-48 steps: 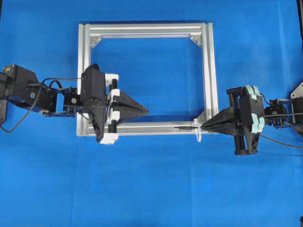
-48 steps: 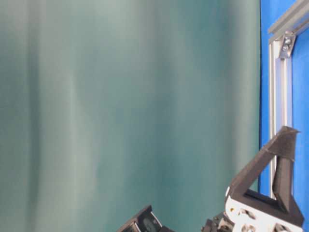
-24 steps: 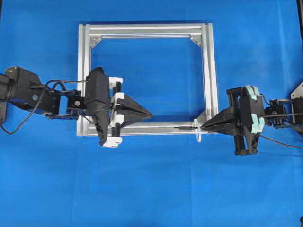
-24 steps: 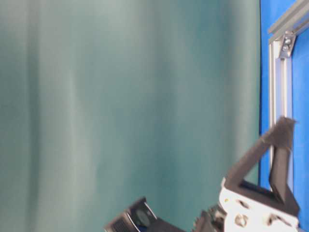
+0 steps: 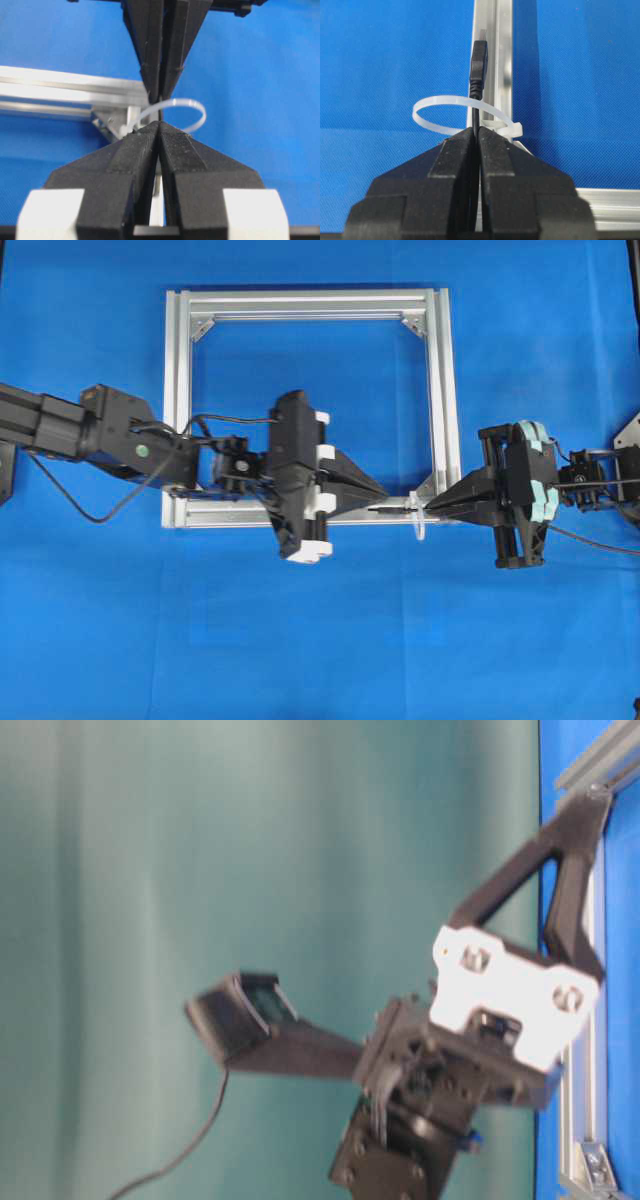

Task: Insert the wire through the string loop located on the right side.
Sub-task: 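Move the left gripper across the frame toward the protruding USB plug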

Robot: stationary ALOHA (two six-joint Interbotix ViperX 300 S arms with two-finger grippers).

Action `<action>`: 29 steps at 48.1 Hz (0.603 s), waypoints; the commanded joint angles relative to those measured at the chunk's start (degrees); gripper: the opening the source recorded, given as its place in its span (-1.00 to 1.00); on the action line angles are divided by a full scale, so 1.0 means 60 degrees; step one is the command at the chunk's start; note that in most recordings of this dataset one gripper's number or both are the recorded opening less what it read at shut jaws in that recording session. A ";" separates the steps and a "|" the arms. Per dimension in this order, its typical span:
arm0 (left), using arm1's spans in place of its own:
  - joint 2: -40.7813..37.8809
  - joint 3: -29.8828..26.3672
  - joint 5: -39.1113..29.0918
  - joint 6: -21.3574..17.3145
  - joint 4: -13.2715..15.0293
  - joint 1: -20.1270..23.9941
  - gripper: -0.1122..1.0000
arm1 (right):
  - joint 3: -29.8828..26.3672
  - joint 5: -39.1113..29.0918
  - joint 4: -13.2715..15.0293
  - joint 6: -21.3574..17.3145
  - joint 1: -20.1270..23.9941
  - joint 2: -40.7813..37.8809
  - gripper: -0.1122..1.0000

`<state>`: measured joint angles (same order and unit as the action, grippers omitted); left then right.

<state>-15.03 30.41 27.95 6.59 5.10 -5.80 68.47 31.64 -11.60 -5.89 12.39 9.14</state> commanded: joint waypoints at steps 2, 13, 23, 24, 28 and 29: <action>0.0029 -0.0527 -0.0234 -0.0029 -0.0029 -0.0044 -0.78 | -0.0132 0.0088 -0.0029 0.0000 -0.0029 0.0044 -0.86; -0.0015 -0.0542 -0.0278 0.0000 -0.0029 -0.0073 -0.72 | -0.0132 0.0088 -0.0029 0.0000 -0.0015 0.0059 -0.86; -0.0029 -0.0513 -0.0278 0.0015 -0.0029 -0.0117 -0.21 | -0.0132 0.0088 -0.0029 0.0000 -0.0015 0.0059 -0.86; -0.0029 -0.0527 -0.0278 0.0015 -0.0029 -0.0132 -0.11 | -0.0132 0.0088 -0.0029 0.0000 -0.0015 0.0059 -0.86; -0.0029 -0.0513 -0.0278 0.0015 -0.0029 -0.0132 0.31 | -0.0132 0.0073 -0.0029 0.0000 -0.0015 0.0044 -0.86; -0.0044 -0.0513 -0.0278 0.0015 -0.0029 -0.0132 0.42 | -0.0132 0.0073 -0.0029 0.0000 -0.0029 0.0059 -0.86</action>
<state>-16.17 28.04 26.02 6.59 5.10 -6.42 68.38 31.64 -11.69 -5.89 12.39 9.05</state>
